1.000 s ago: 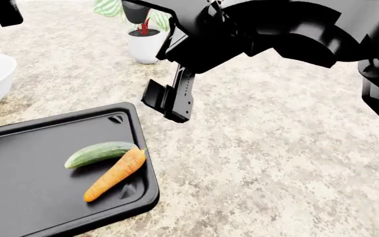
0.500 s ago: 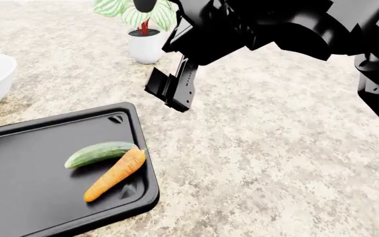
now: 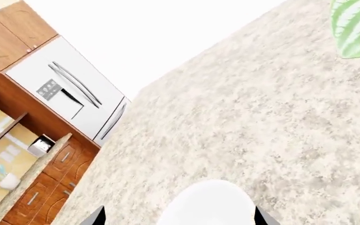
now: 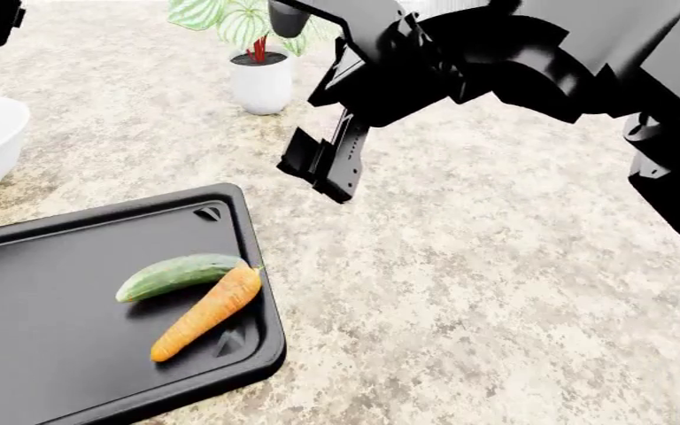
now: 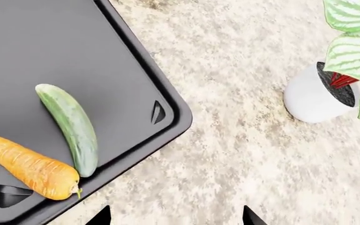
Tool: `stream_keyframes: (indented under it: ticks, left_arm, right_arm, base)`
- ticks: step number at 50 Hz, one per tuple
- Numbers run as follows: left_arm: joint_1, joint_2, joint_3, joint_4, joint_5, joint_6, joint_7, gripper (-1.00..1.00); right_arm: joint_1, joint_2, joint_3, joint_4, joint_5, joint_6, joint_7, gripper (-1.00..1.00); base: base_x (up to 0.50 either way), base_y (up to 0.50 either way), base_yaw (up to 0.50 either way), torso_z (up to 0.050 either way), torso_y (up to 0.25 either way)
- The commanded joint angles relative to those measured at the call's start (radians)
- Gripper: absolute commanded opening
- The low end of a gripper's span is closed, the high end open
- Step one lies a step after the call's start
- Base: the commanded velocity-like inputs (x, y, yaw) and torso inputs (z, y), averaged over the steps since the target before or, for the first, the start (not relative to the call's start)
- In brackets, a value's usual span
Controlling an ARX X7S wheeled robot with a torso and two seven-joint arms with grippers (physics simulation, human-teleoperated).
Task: Place the two vegetables and bowl onto the tray for setting up a vegetable dip station.
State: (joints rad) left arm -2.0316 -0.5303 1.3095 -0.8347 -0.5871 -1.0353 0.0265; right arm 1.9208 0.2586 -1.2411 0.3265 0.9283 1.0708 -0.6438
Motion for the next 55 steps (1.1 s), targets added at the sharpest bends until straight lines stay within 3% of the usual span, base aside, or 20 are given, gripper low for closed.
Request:
stream_keyframes:
  ticks: [1,4,8,18,21,22,23,24,28,39,49,55]
  left_arm:
    - [-0.004,0.192,0.135,-0.353,0.136,0.2,0.155,1.0]
    - [-0.002,0.247,0.168,-0.465,0.178,0.278,0.201,1.0]
    - [-0.001,0.257,0.132,-0.473,0.198,0.271,0.229,1.0]
    - [0.05,0.268,-0.143,-0.474,0.277,0.258,0.231,1.0]
    - [0.045,0.26,-0.272,-0.474,0.28,0.282,0.212,1.0]
    - [0.042,0.258,-0.312,-0.474,0.282,0.285,0.21,1.0]
    - [0.036,0.252,-0.373,-0.474,0.272,0.302,0.199,1.0]
    - [0.034,0.251,-0.41,-0.474,0.28,0.297,0.194,1.0]
    - [0.035,0.25,-0.543,-0.474,0.318,0.301,0.202,1.0]
    - [0.054,0.256,-0.677,-0.474,0.464,0.306,0.243,1.0]
    - [0.057,0.252,-0.722,-0.474,0.527,0.296,0.269,1.0]
    - [0.034,0.255,-0.746,-0.473,0.52,0.256,0.359,1.0]
  right_arm:
    - [-0.007,0.055,0.023,-0.056,0.032,0.035,0.037,1.0]
    - [-0.018,0.073,0.029,-0.062,0.037,0.038,0.05,1.0]
    - [-0.021,0.092,0.038,-0.078,0.051,0.058,0.069,1.0]
    - [-0.021,0.133,0.031,-0.123,0.035,0.033,0.068,1.0]
    - [-0.014,0.144,0.029,-0.148,0.017,0.007,0.07,1.0]
    - [0.004,0.142,-0.004,-0.175,-0.008,0.051,0.11,1.0]
    - [-0.007,0.146,0.048,-0.179,0.012,0.11,0.234,1.0]
    - [-0.022,0.163,0.064,-0.191,0.016,0.03,0.169,1.0]
    - [0.004,0.143,-0.01,-0.172,-0.021,0.093,0.166,1.0]
    - [0.014,0.146,-0.05,-0.185,-0.046,0.125,0.181,1.0]
    - [0.019,0.136,-0.068,-0.181,-0.056,0.11,0.16,1.0]
    - [0.013,0.135,-0.083,-0.184,-0.07,0.082,0.142,1.0]
  base:
    - [0.0,0.0,0.0,0.0,0.0]
    - [0.0,0.0,0.0,0.0,0.0]
    - [0.0,0.0,0.0,0.0,0.0]
    - [0.0,0.0,0.0,0.0,0.0]
    - [0.0,0.0,0.0,0.0,0.0]
    - [0.0,0.0,0.0,0.0,0.0]
    - [0.14,0.0,0.0,0.0,0.0]
    - [0.5,0.0,0.0,0.0,0.0]
    - [0.42,0.06,0.0,0.0,0.0]
    - [0.09,0.44,0.0,0.0,0.0]
    - [0.0,0.5,0.0,0.0,0.0]
    - [0.0,0.3,0.0,0.0,0.0]
